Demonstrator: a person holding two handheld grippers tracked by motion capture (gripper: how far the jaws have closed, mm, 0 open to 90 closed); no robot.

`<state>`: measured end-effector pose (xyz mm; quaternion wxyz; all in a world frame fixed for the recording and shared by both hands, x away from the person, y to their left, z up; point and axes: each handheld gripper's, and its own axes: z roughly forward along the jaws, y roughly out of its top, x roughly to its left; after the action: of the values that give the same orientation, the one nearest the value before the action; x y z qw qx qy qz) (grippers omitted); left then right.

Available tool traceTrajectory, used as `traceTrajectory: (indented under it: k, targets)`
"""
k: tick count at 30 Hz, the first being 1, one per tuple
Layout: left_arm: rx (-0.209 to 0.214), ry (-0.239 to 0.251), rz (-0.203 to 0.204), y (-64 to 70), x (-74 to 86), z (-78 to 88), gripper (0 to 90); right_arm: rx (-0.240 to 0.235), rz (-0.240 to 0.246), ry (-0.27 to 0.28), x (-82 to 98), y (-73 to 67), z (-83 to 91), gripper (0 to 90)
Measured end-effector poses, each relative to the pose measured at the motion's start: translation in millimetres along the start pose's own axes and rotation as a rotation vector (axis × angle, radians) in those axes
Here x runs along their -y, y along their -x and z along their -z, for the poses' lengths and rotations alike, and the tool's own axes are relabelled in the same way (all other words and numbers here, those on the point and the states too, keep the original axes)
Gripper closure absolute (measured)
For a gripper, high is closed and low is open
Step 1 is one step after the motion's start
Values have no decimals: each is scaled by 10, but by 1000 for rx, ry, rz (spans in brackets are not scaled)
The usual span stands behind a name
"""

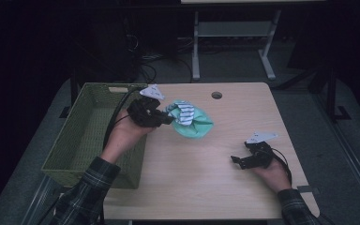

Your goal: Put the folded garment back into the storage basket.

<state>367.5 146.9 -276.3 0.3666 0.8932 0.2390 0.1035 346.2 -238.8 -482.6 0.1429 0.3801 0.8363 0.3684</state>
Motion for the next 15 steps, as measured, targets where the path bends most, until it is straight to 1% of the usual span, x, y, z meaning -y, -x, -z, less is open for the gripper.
traceTrajectory:
  k: [2, 6, 7, 15]
  targets:
    - [-8, -1, 5, -36, 16, 52, 815, 1, 0, 0, 0, 0, 0, 129]
    - [-26, 9, 32, -116, 67, 176, 815, 4, -2, 0, -1, 2, -1, 130]
    - [-32, 8, 32, -133, 75, 202, 814, 4, -2, 0, -1, 3, -1, 130]
    - [-87, 15, 72, -280, 216, 488, 815, 5, -3, 1, -1, 3, -1, 130]
